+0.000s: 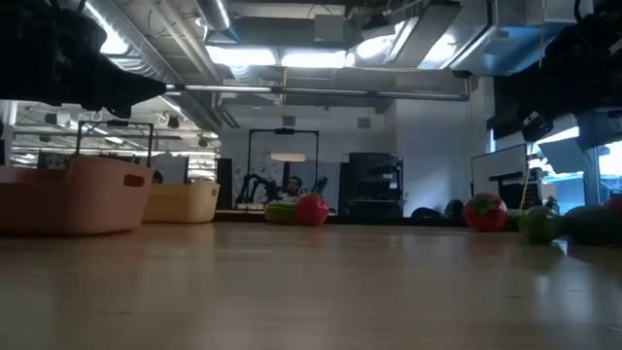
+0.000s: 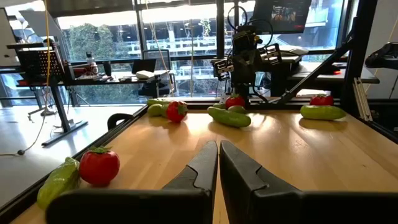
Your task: Sort produce into baskets
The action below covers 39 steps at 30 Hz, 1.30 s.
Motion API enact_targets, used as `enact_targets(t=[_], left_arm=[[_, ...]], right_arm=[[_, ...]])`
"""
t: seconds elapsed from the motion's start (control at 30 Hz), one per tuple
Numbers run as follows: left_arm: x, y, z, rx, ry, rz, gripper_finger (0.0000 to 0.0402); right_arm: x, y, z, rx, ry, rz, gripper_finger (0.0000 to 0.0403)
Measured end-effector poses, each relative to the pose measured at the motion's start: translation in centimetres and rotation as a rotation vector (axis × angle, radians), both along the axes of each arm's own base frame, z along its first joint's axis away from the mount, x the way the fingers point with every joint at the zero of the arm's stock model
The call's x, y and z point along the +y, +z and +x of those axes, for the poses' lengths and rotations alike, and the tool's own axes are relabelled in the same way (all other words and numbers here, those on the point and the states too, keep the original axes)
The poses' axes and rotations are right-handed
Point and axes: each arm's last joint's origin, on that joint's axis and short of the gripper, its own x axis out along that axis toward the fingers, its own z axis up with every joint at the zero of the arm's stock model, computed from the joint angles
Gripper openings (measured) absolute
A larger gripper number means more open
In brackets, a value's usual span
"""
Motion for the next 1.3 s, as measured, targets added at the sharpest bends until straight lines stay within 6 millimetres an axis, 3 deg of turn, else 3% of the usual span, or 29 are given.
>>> enact_targets(t=[0.63,1.03,1.3], left_arm=[[0.0,0.0,0.0,0.000,0.000,0.000,0.0015],[0.0,0.0,0.0,0.000,0.000,0.000,0.0015],[0.0,0.0,0.0,0.000,0.000,0.000,0.0015]], right_arm=[[0.0,0.0,0.0,-0.003,-0.003,-0.003,0.0035],[-1.0,0.4,-0.1,-0.029,-0.341,-0.067,0.0035],[-1.1,0.5,-0.2,-0.032,-0.372,-0.089,0.0035]])
